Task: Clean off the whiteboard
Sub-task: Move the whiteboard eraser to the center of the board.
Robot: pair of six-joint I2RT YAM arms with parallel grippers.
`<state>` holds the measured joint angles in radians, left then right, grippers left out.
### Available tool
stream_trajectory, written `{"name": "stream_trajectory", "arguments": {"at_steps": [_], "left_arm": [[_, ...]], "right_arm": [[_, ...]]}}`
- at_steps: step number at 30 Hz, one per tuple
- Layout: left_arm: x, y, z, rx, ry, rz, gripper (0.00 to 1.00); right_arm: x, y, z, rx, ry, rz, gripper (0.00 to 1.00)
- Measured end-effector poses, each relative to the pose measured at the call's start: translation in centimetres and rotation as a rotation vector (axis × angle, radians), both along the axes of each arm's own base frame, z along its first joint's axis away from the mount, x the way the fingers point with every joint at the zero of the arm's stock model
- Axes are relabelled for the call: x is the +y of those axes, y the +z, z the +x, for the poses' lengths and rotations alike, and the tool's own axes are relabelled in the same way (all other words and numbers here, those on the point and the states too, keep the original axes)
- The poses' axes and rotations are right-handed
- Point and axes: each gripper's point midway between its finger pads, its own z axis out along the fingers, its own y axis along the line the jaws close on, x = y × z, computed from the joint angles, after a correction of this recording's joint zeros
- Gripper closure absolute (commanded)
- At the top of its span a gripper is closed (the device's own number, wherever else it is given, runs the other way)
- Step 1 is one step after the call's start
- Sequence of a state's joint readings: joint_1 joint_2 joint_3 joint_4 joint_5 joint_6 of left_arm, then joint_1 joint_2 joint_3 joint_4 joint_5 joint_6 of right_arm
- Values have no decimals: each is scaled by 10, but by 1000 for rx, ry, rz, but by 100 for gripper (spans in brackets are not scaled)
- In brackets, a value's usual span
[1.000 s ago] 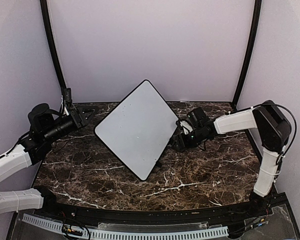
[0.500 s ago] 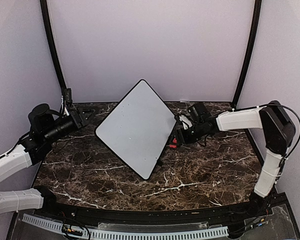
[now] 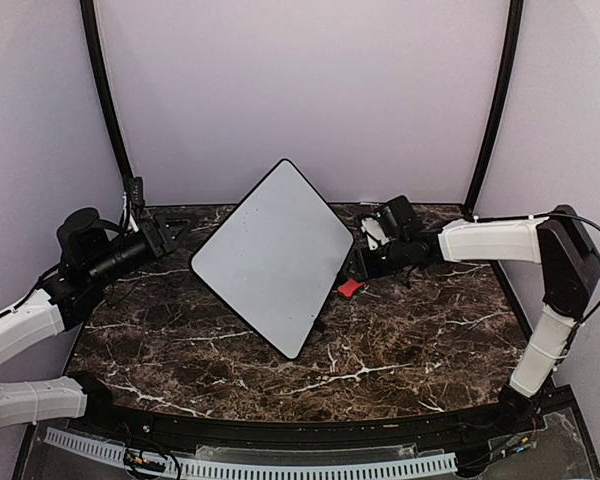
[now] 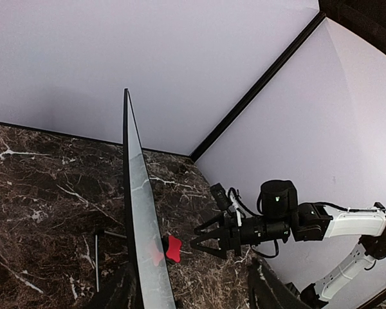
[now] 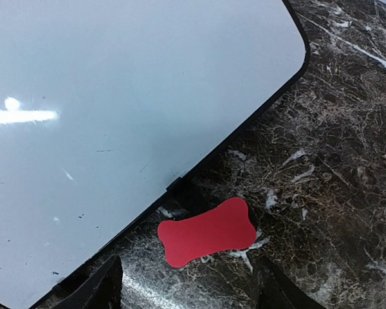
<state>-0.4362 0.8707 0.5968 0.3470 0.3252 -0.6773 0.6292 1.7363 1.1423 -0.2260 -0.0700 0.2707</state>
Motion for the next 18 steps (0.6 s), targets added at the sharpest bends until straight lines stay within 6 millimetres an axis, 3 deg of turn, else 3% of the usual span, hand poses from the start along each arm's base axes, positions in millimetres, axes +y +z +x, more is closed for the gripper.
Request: {"name": "stream_trajectory", "arguments": {"at_steps": [8,18], "left_arm": [[0,-3,-1,4,-4,2,42],[-1,-4,-1,6,-6,2,42]], "right_arm": [[2,-44,-8,16,29,-156,20],[2,-51,7,-52,108,-264,16]]}}
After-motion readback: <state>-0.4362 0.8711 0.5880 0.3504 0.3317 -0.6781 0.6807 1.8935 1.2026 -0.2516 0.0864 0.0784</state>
